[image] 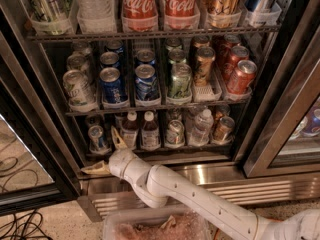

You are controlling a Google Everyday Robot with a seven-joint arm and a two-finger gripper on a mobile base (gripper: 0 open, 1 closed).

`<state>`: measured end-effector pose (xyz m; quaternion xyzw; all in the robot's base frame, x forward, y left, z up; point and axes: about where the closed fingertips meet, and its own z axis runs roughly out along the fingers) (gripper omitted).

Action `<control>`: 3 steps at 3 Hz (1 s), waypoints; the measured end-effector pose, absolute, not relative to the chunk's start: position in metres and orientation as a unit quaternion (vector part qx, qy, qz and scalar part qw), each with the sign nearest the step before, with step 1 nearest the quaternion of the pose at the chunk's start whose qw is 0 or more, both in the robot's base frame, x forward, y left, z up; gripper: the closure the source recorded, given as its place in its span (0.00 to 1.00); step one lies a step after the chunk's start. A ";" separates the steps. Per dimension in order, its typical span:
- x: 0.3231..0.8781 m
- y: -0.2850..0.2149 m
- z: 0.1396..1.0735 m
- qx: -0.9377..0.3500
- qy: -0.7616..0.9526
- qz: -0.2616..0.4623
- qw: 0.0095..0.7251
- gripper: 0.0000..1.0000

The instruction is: Pick redbull can from bottom shelf of fridge

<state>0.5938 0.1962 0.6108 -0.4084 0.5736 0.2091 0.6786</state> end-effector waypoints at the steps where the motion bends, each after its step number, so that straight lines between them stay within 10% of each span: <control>1: 0.591 0.214 0.607 -0.417 0.574 0.222 0.669 0.00; 3: 0.584 0.247 0.604 -0.431 0.576 0.237 0.653 0.00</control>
Offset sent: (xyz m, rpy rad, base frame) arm -0.0153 0.0725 -0.0111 -0.0265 0.0696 0.1037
